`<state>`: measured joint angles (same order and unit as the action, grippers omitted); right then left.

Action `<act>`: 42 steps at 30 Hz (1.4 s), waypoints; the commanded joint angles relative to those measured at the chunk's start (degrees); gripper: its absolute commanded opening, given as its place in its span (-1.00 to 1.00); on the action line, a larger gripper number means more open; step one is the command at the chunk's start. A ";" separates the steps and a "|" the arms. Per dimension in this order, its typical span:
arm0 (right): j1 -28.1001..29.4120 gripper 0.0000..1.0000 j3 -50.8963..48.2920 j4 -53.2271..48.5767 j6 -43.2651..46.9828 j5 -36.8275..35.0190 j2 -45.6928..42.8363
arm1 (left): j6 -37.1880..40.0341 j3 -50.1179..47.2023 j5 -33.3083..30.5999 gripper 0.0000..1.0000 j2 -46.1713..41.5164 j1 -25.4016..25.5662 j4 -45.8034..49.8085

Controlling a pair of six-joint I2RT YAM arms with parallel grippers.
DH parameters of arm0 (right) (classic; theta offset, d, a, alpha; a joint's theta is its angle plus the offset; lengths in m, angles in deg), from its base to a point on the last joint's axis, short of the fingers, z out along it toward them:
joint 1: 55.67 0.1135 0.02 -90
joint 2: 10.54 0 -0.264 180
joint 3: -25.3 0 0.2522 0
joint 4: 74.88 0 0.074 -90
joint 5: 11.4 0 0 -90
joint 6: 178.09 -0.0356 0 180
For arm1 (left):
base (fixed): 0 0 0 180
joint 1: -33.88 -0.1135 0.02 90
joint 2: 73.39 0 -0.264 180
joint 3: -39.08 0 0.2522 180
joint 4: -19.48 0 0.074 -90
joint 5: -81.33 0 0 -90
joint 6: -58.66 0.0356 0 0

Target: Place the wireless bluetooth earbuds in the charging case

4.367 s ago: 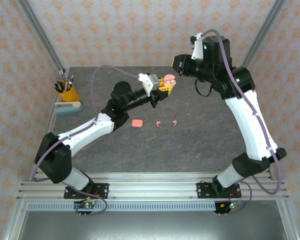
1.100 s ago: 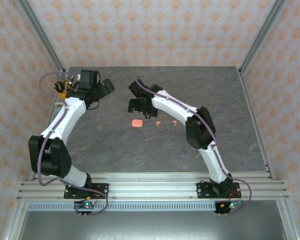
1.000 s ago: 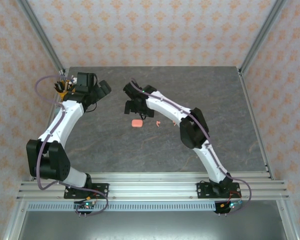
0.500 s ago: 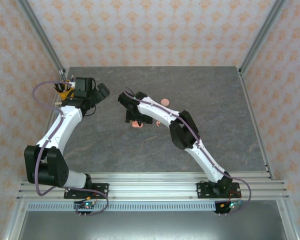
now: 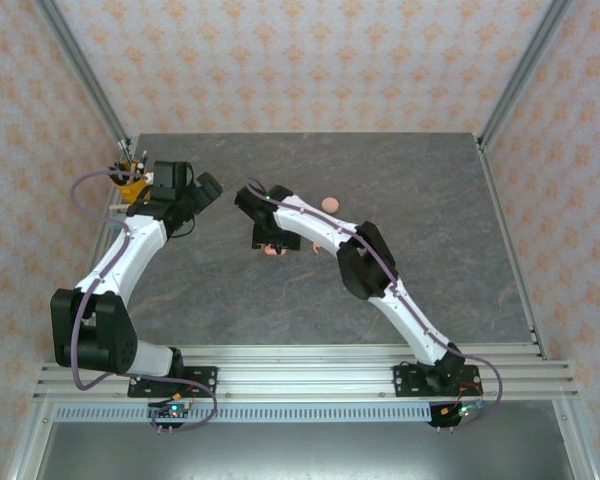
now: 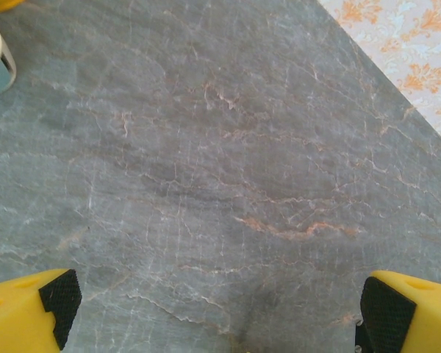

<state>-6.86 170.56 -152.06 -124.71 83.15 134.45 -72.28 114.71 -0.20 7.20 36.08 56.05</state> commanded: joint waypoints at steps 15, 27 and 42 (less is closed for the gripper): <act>1.56 0.07 -23.34 5.45 -2.97 0.61 -15.36 | -5.31 -9.97 11.90 1.00 -6.56 -0.35 -4.75; 1.72 0.03 -23.72 9.98 -9.18 2.13 -16.85 | -10.36 -19.33 17.37 1.00 -8.04 2.21 -14.14; -3.03 0.00 -19.55 17.41 -17.06 7.83 -15.70 | -9.73 -36.37 17.59 0.94 -12.08 8.96 -37.68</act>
<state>-9.33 148.95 -136.41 -139.20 89.73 118.93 -82.49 79.87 16.65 -4.67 43.80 27.63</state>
